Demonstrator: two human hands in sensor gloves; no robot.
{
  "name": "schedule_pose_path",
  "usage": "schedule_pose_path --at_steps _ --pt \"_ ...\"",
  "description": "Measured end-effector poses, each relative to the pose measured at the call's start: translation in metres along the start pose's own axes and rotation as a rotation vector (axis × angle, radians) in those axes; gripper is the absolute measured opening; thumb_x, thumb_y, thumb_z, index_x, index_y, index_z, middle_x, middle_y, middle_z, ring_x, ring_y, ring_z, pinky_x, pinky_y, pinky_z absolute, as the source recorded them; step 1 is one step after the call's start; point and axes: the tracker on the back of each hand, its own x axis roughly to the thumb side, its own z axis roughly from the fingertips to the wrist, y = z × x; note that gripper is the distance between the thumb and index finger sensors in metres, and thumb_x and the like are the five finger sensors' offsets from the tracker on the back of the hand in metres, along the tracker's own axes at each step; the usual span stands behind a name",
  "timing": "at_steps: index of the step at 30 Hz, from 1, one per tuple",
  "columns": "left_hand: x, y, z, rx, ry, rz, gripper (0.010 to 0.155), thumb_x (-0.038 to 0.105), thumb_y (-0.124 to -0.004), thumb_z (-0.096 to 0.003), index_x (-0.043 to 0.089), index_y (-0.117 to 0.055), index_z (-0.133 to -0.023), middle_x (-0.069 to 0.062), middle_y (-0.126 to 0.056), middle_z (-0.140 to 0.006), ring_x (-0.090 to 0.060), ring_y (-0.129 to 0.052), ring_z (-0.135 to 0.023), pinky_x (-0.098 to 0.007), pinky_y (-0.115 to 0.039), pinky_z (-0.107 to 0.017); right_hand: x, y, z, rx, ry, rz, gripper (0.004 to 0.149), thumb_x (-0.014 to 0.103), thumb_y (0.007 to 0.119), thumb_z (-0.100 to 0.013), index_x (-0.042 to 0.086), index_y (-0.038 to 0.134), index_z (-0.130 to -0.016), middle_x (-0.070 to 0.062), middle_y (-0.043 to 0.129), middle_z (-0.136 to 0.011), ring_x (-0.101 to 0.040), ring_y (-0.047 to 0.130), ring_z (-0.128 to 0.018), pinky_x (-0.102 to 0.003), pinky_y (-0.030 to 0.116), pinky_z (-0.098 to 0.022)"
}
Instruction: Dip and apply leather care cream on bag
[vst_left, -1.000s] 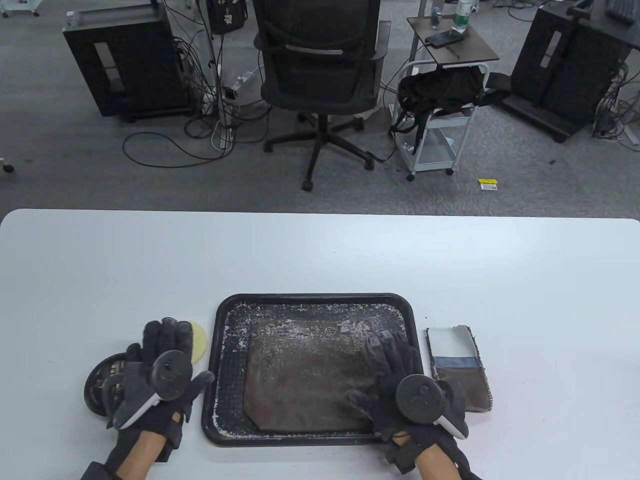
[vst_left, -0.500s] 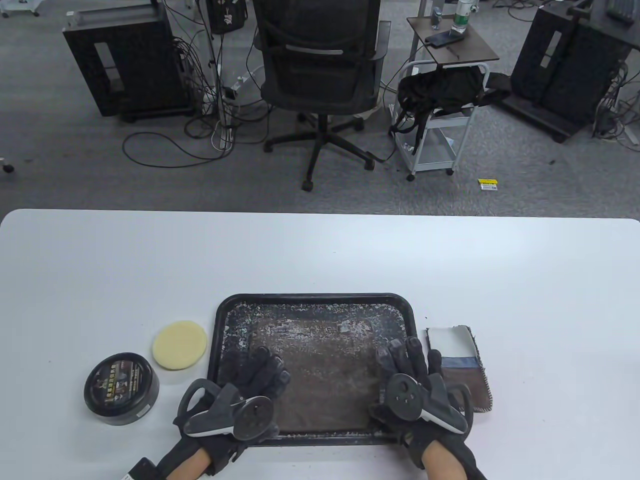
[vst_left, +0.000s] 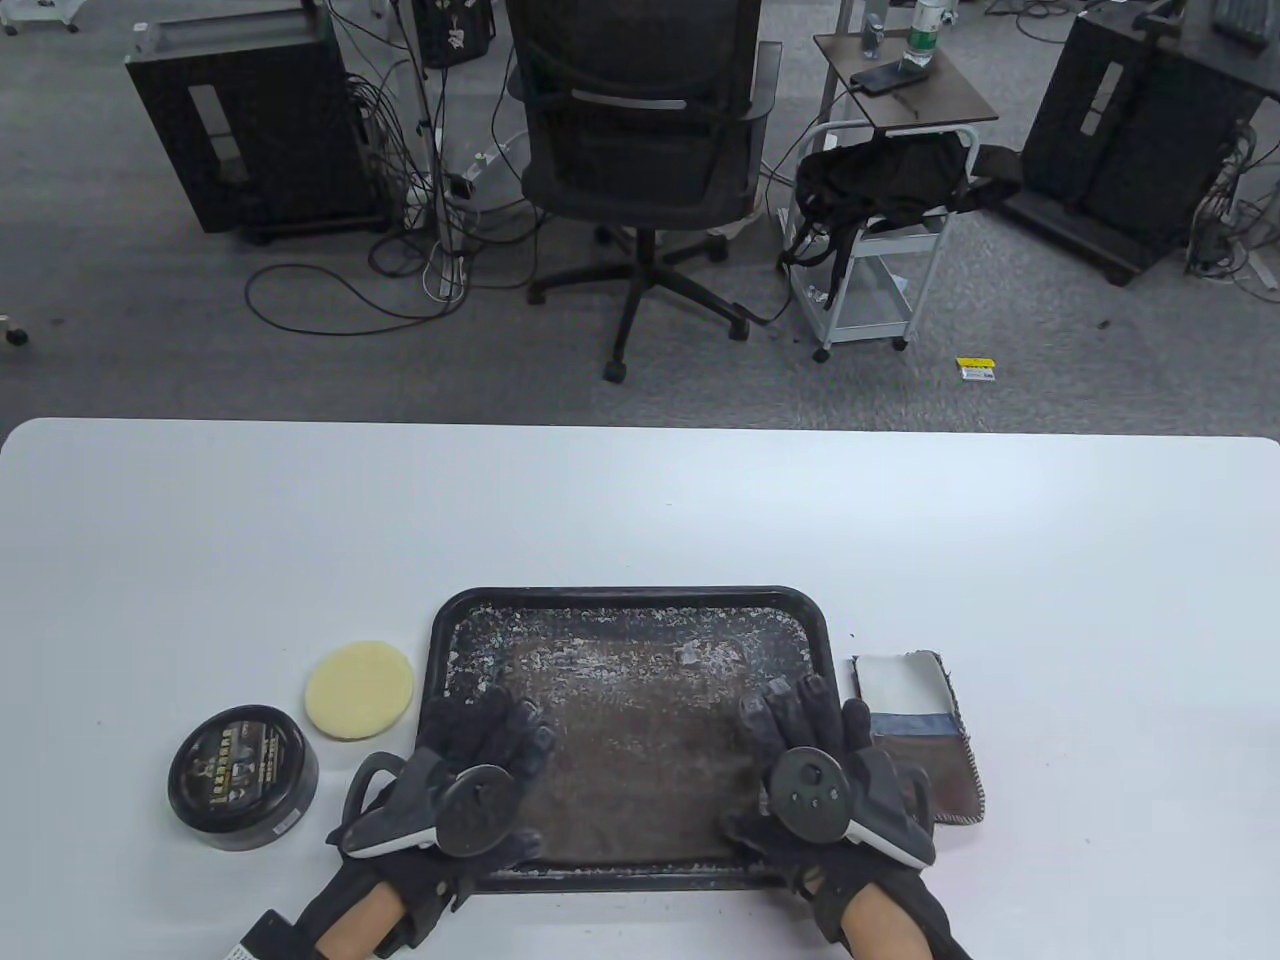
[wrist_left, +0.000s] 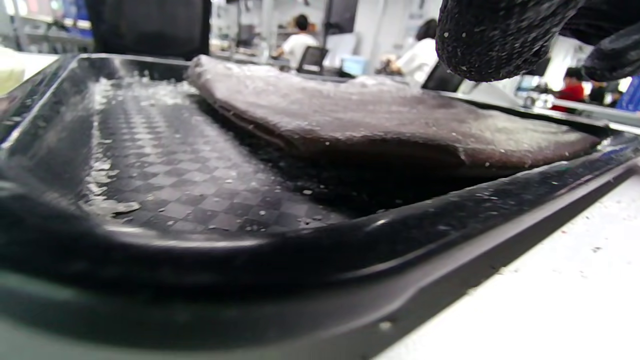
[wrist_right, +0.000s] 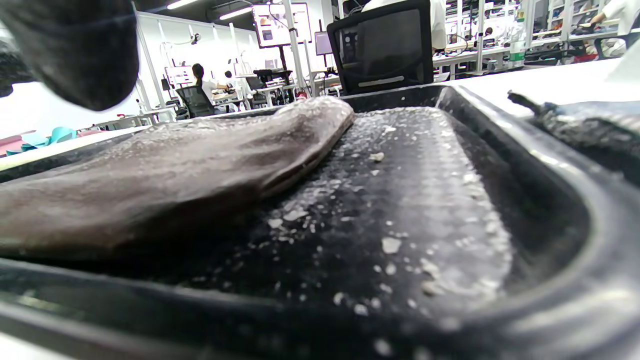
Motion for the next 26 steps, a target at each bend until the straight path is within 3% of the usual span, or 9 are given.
schedule_pose_path --at_steps 7,26 --pt "-0.0114 -0.0012 0.0013 0.009 0.024 0.048 0.088 0.060 -0.074 -0.0406 0.036 -0.016 -0.103 0.006 -0.009 -0.114 -0.028 -0.006 -0.110 -0.069 -0.015 -0.074 0.0044 0.0033 -0.0017 0.023 -0.018 -0.012 0.096 0.056 0.082 -0.043 0.019 0.025 -0.111 -0.012 0.019 -0.115 -0.044 0.011 -0.104 -0.066 0.011 -0.066" --pt "-0.0086 -0.0017 0.0017 0.007 0.014 0.037 0.088 0.060 -0.073 -0.0408 0.035 -0.016 -0.103 0.006 -0.010 -0.114 -0.028 -0.007 -0.110 -0.069 -0.014 -0.074 0.0079 0.0039 -0.0029 0.051 -0.023 -0.032 0.095 0.056 0.082 -0.043 0.018 0.026 -0.111 -0.013 0.022 -0.115 -0.046 0.015 -0.104 -0.067 0.014 -0.067"
